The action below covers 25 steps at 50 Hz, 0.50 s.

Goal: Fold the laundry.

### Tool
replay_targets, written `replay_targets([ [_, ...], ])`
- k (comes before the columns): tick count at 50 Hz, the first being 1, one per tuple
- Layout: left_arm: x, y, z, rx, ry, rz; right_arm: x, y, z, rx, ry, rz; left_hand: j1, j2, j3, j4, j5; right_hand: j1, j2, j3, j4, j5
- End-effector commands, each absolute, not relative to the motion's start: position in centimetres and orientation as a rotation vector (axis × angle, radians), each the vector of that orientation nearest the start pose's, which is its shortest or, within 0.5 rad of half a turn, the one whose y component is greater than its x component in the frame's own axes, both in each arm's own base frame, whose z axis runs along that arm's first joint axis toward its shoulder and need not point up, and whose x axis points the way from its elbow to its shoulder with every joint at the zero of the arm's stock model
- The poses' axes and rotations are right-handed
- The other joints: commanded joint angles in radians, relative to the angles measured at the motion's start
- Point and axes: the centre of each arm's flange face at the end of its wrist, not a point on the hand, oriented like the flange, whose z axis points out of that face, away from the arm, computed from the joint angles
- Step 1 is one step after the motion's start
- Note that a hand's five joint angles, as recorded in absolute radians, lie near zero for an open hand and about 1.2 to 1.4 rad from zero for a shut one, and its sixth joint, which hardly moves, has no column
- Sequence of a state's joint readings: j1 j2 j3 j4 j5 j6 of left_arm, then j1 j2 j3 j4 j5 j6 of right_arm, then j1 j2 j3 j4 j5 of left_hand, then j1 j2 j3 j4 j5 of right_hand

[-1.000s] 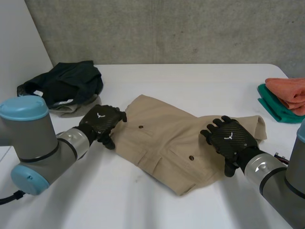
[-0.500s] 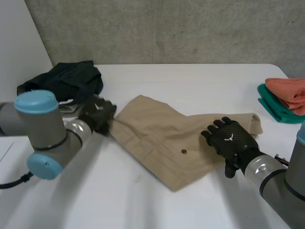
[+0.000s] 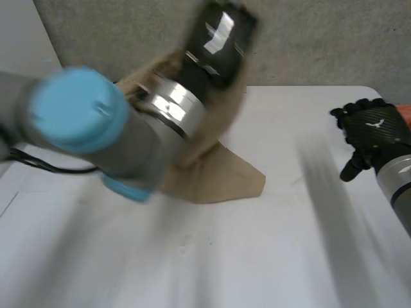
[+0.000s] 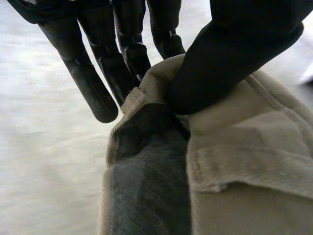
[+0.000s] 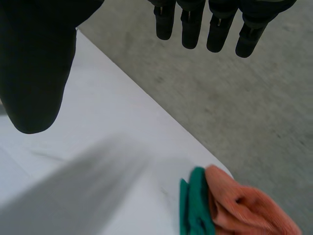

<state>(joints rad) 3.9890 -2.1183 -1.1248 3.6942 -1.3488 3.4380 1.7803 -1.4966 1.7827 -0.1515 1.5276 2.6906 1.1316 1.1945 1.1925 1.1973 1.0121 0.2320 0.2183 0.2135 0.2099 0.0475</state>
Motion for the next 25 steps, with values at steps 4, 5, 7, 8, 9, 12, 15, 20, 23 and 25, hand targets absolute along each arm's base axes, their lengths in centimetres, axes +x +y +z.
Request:
replay_targets([
  [4,-46.8,-17.8,21.9,1.746,1.725,-2.936,14.9,-29.7,23.8,-0.697,2.455,-2.196,-0.297,-0.36,-0.358,-0.363,-0.352,-0.057,-0.044,-0.039,-0.035,-0.048],
  [5,-46.8,-17.7,21.7,1.76,1.735,-2.925,14.8,-29.8,23.8,-0.692,2.458,-2.2,-0.502,-0.565,-0.563,-0.568,-0.557,-0.057,-0.044,-0.039,-0.035,-0.048],
  [7,-46.6,-17.6,21.7,1.763,1.746,-2.914,14.6,-29.9,23.9,-0.692,2.459,-2.204,-0.554,-0.617,-0.615,-0.619,-0.609,-0.057,-0.044,-0.039,-0.035,-0.048],
  [8,-46.6,-17.5,21.8,1.766,1.746,-2.912,14.7,-30.0,24.0,-0.705,2.447,-2.202,-0.574,-0.637,-0.635,-0.64,-0.629,-0.057,-0.044,-0.039,-0.035,-0.048],
  [9,-46.4,-17.5,21.9,1.762,1.751,-2.91,14.8,-30.0,24.0,-0.712,2.44,-2.203,-0.612,-0.675,-0.673,-0.678,-0.667,-0.057,-0.044,-0.039,-0.035,-0.048],
  [12,-45.6,-17.6,23.8,1.715,1.708,-2.949,15.2,-29.9,24.0,-0.747,2.408,-2.189,-0.663,-0.725,-0.723,-0.728,-0.718,-0.057,-0.044,-0.039,-0.035,-0.048],
  [15,-43.2,-19.0,28.0,1.578,1.62,-3.021,15.5,-29.8,23.9,-0.787,2.38,-2.173,-0.704,-0.767,-0.765,-0.769,-0.759,-0.057,-0.044,-0.039,-0.035,-0.048],
  [20,-39.2,-20.2,31.2,1.445,1.607,-3.021,16.6,-28.5,23.4,-0.919,2.332,-2.088,-0.733,-0.796,-0.794,-0.799,-0.788,-0.057,-0.044,-0.039,-0.035,-0.048],
  [23,-37.7,-20.5,31.4,1.422,1.658,-2.972,17.7,-26.8,23.8,-0.989,2.298,-2.026,-0.727,-0.79,-0.788,-0.793,-0.782,-0.057,-0.044,-0.039,-0.035,-0.048],
  [25,-35.5,-21.8,30.7,1.371,1.756,-2.87,19.3,-24.6,23.7,-1.063,2.258,-1.932,-0.721,-0.784,-0.782,-0.787,-0.776,-0.057,-0.044,-0.039,-0.035,-0.048],
])
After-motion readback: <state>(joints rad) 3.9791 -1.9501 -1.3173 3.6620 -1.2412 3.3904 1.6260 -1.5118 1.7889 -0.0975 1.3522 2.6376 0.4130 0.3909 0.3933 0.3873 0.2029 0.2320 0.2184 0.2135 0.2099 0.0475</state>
